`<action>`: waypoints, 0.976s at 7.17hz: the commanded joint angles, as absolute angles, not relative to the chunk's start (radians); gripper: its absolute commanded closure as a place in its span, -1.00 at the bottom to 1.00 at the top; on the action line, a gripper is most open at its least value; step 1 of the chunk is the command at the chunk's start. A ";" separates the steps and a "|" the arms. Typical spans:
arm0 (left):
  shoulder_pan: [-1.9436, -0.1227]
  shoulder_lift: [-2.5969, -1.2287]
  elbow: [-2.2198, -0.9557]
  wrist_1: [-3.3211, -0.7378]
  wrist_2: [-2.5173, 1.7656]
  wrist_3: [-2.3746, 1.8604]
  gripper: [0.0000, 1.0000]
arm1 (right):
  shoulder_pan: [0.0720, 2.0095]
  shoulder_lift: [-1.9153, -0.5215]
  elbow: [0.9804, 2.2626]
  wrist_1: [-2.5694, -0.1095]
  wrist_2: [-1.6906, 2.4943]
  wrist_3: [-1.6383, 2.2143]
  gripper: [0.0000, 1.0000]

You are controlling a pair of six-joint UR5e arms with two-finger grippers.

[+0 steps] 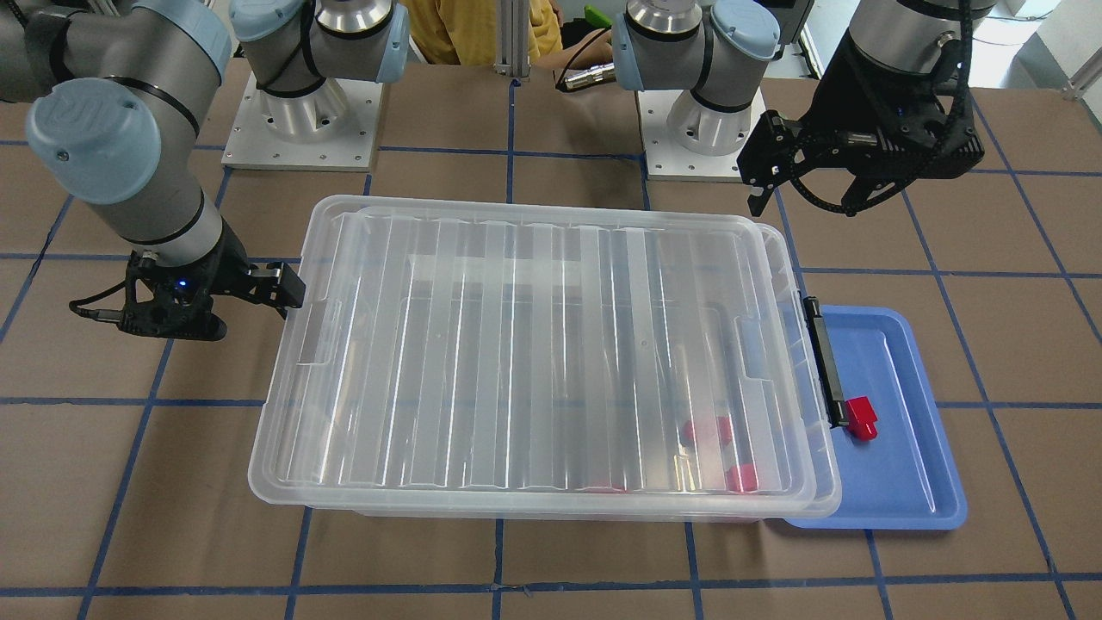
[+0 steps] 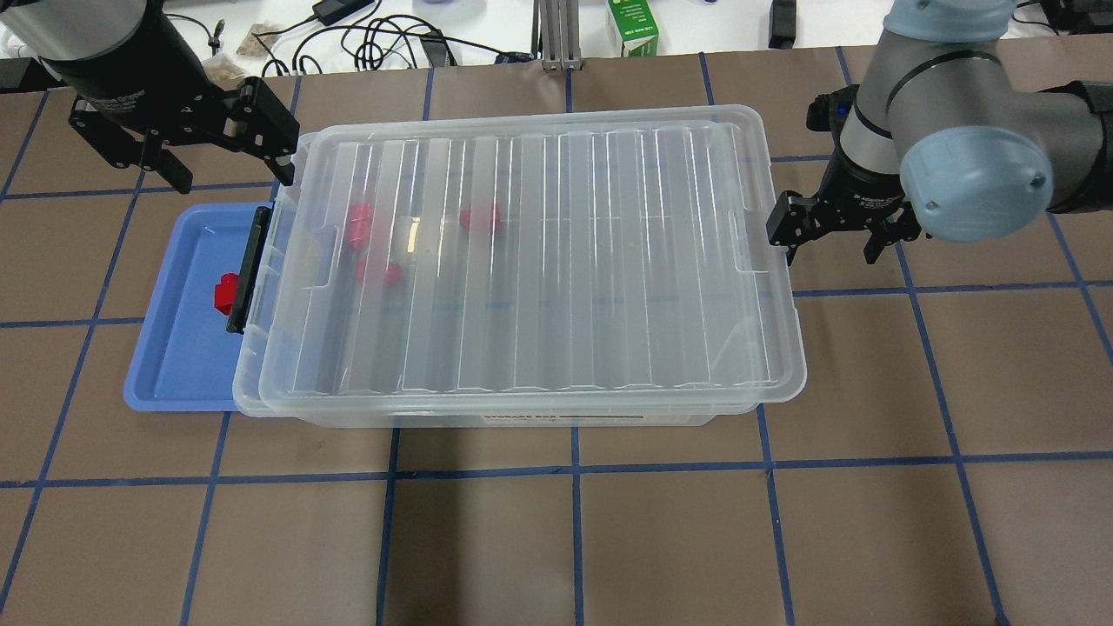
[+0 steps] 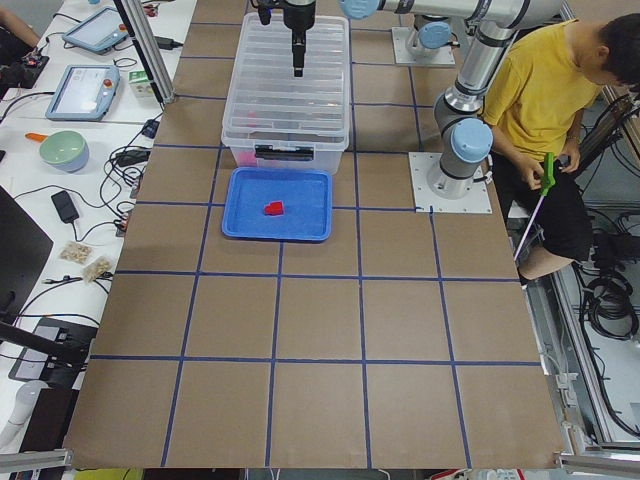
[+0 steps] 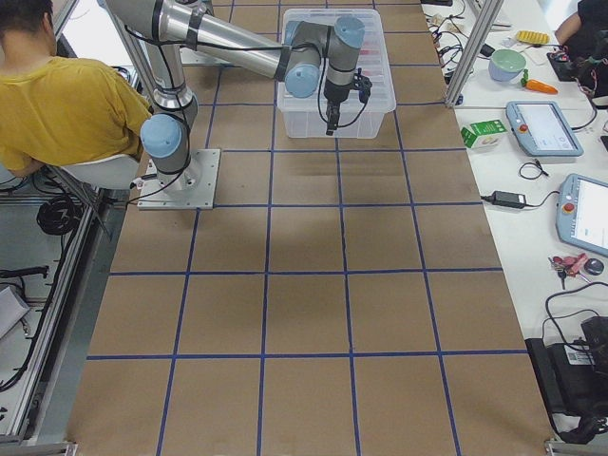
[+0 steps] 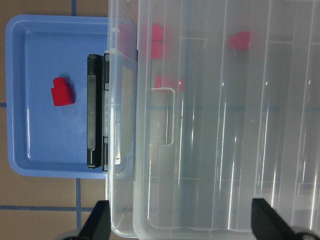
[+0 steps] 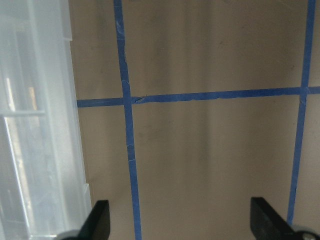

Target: Place red block in blue tray from box

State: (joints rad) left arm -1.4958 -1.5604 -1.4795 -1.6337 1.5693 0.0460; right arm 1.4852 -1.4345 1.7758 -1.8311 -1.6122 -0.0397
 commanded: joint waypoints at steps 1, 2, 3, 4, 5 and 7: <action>-1.497 -1.560 -1.482 -1.634 1.569 0.046 -1.00 | 1.486 -1.445 1.737 -1.830 -1.611 -0.038 -1.00; -1.497 -1.560 -1.482 -1.634 1.569 0.046 -1.00 | 1.486 -1.457 1.685 -1.810 -1.615 -0.040 -1.00; -1.497 -1.559 -1.482 -1.634 1.569 0.046 -1.00 | 1.488 -1.491 1.627 -1.717 -1.614 -0.040 -1.00; -1.497 -1.559 -1.482 -1.634 1.569 0.046 -1.00 | 1.488 -1.534 1.587 -1.610 -1.609 -0.040 -1.00; -1.497 -1.559 -1.483 -1.634 1.569 0.046 -1.00 | 1.488 -1.596 1.574 -1.565 -1.556 -0.038 -1.00; -1.497 -1.559 -1.483 -1.634 1.569 0.046 -1.00 | 1.489 -1.651 1.595 -1.540 -1.523 -0.037 -1.00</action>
State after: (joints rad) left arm -1.4972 -1.5585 -1.4831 -1.6337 1.5699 0.0460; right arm 1.4884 -1.6240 1.5856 -1.5636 -1.5466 -0.0375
